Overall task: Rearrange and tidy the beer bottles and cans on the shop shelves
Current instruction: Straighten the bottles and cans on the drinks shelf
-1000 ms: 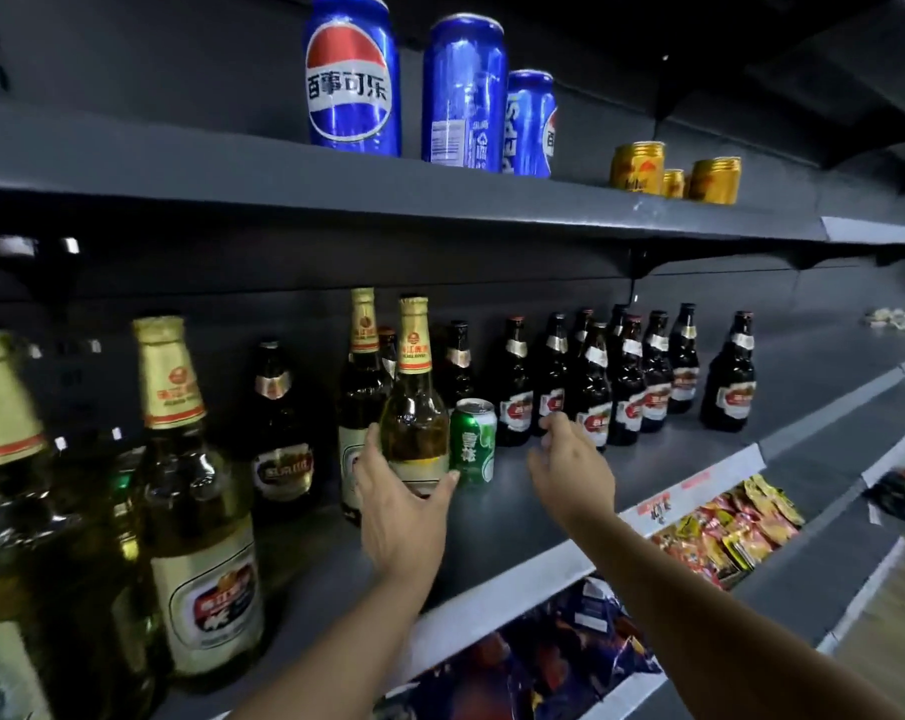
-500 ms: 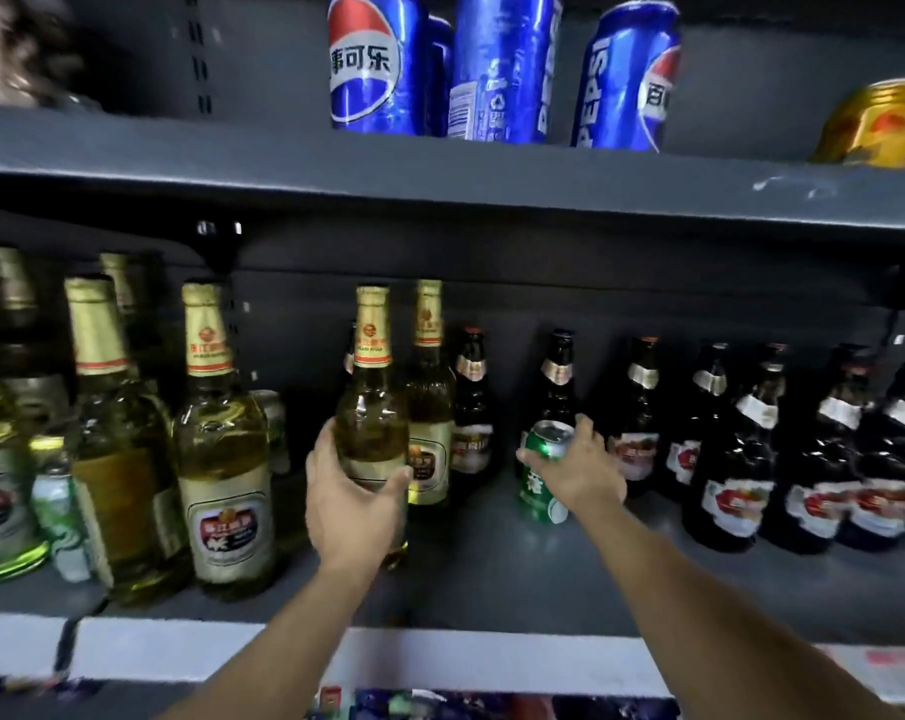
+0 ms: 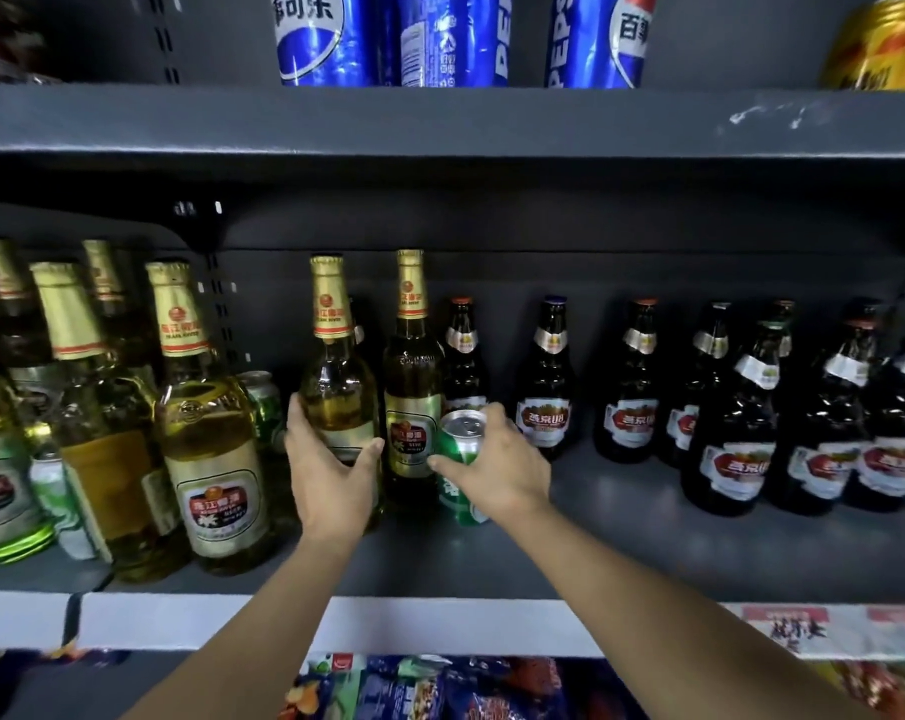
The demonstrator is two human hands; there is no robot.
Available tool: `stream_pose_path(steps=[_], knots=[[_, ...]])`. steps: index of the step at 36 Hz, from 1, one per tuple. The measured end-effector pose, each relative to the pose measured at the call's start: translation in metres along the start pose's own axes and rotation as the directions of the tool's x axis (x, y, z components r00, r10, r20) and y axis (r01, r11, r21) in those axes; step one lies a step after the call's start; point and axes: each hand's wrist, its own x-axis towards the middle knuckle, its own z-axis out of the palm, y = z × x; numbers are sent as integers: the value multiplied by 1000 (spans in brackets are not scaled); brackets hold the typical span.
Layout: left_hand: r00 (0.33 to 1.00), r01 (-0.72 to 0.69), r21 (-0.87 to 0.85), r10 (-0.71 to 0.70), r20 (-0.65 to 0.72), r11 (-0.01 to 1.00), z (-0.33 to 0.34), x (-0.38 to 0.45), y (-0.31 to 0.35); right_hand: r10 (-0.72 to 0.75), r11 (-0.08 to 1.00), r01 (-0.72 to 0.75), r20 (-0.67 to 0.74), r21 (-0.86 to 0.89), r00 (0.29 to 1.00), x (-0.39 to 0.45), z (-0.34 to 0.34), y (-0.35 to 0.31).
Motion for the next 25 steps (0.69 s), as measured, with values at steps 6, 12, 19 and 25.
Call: stream_pose_path(steps=[6,12,19,25], knots=[[936,-257,114,276,-217,960,-2,-24,14,-25,1000,25,13,-4,1000,-6,4,-10],[904,-377,116,393,-170,919,-1,-30,24,-66,998,66,-5,-17,998,-12,-4,2],[911,-404,58,408,-67,913,7,-33,32,70,996,-79,-178,-45,981,-25,-30,53],[898,-432,-79,421,-125,898,4,-31,47,239,957,-287,-458,-36,856,-57,-64,143]])
